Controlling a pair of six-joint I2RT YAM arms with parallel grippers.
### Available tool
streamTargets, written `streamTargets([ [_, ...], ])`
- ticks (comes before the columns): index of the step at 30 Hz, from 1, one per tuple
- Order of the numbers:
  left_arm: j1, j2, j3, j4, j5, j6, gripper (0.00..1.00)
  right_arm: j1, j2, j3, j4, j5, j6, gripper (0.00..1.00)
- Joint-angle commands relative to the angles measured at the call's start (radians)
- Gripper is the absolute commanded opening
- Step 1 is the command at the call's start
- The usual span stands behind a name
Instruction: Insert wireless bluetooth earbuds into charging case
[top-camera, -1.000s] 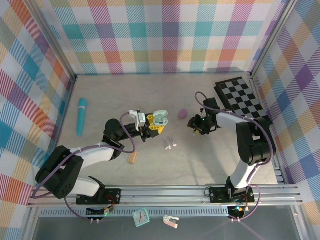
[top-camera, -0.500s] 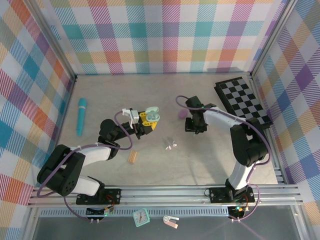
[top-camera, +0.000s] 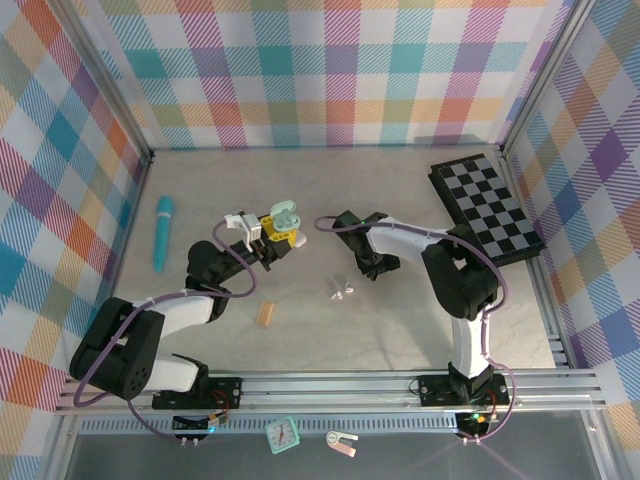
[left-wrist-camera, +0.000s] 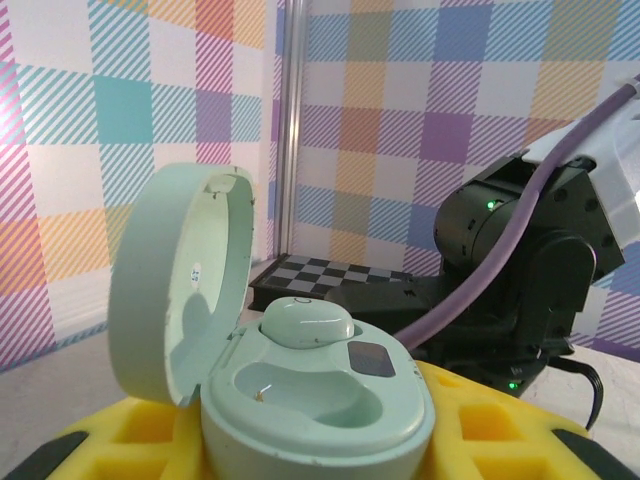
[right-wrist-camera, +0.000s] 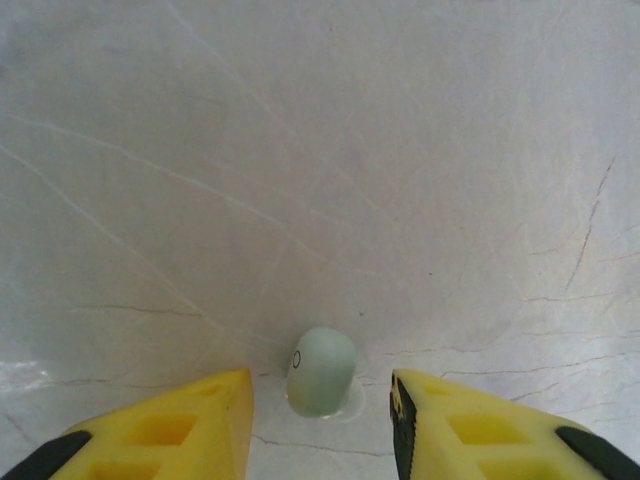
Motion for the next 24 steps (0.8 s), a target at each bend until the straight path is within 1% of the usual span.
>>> streamTargets([
  [1,0.008,-0.022,-0.013,0.058,-0.004,-0.001,0.31,0.006,0.02,0.032,-0.053,0.061,-0.013,0.4],
  [9,0.008,-0.027,-0.014,0.057,0.006,-0.002,0.31,0.006,0.062,0.06,-0.076,0.091,-0.028,0.36],
  [16,0.008,-0.029,-0.014,0.059,0.009,-0.003,0.31,0.004,0.078,0.068,-0.092,0.096,-0.038,0.32],
  [21,0.008,-0.03,-0.016,0.057,0.011,-0.002,0.31,0.005,0.1,0.078,-0.103,0.092,-0.044,0.32],
  [24,0.008,-0.03,-0.015,0.057,0.013,-0.003,0.31,0.005,0.103,0.08,-0.104,0.092,-0.05,0.29],
])
